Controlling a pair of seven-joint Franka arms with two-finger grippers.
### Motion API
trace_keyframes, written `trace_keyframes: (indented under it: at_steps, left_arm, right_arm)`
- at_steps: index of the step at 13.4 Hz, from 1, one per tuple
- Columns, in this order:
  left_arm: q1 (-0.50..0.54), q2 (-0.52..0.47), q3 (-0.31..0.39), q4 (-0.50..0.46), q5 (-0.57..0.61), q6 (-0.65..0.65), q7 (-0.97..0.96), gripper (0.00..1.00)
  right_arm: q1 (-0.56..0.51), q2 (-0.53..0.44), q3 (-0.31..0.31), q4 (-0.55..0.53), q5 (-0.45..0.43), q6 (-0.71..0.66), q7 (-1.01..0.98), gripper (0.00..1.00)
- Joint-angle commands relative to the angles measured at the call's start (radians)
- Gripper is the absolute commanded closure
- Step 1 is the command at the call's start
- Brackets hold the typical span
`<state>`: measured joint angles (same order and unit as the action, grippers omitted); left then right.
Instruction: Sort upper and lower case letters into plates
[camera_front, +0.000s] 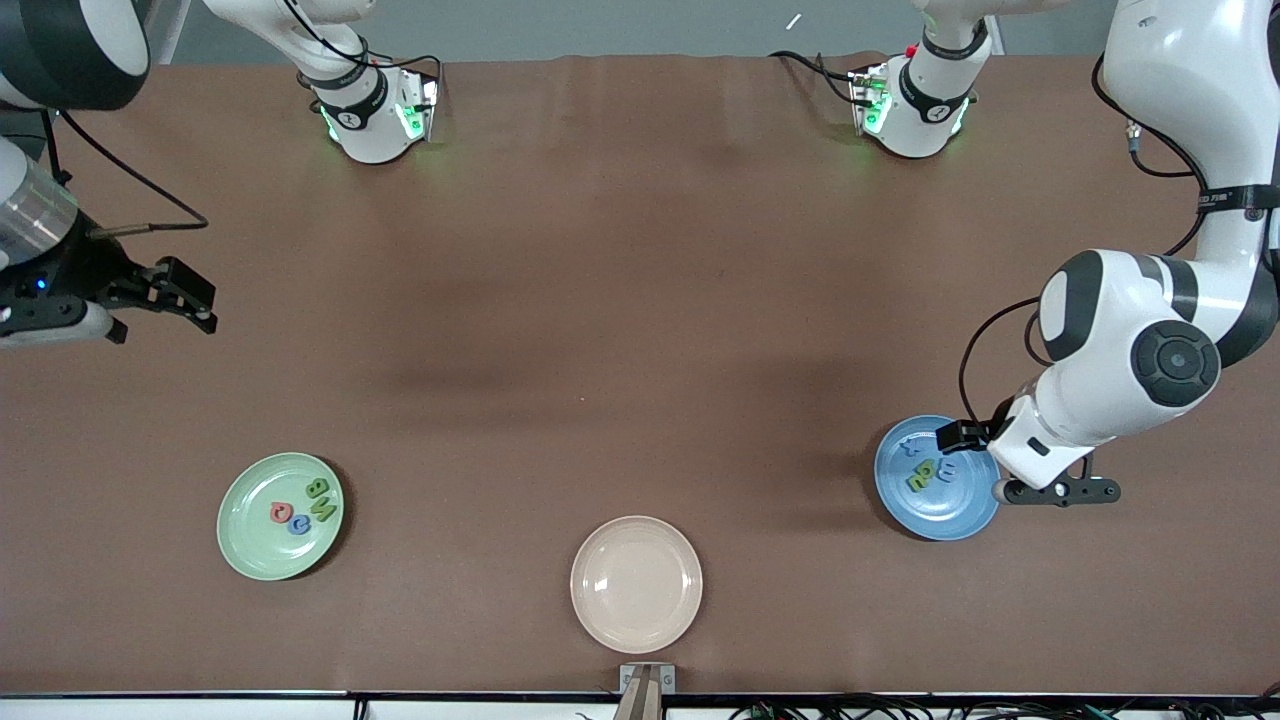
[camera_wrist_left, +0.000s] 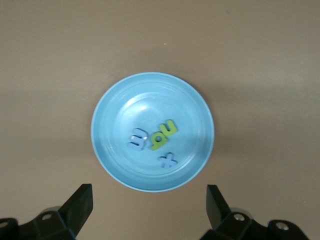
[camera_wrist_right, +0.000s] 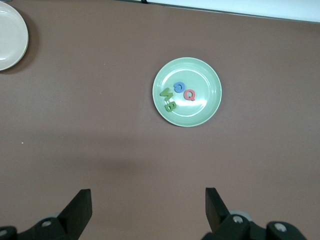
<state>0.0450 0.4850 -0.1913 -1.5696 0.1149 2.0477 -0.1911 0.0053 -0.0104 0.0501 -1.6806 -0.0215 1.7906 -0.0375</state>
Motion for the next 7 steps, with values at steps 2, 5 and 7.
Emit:
trace_keyframes:
  at_steps: [2,5,7]
  left_arm:
    - [0.032,-0.08,0.055,0.031,0.031,-0.091,-0.001,0.0]
    - [0.038,-0.176,0.05,0.057,0.054,-0.19,-0.033,0.0]
    - [0.035,-0.236,0.021,0.098,0.048,-0.283,-0.085,0.0]
  right_arm:
    - [0.007,-0.06,-0.018,-0.051,0.021,-0.031,0.042,0.0]
    - [0.005,-0.06,-0.019,-0.031,0.021,-0.08,0.042,0.0]
    - [0.005,-0.057,-0.019,0.008,0.021,-0.108,0.044,0.0]
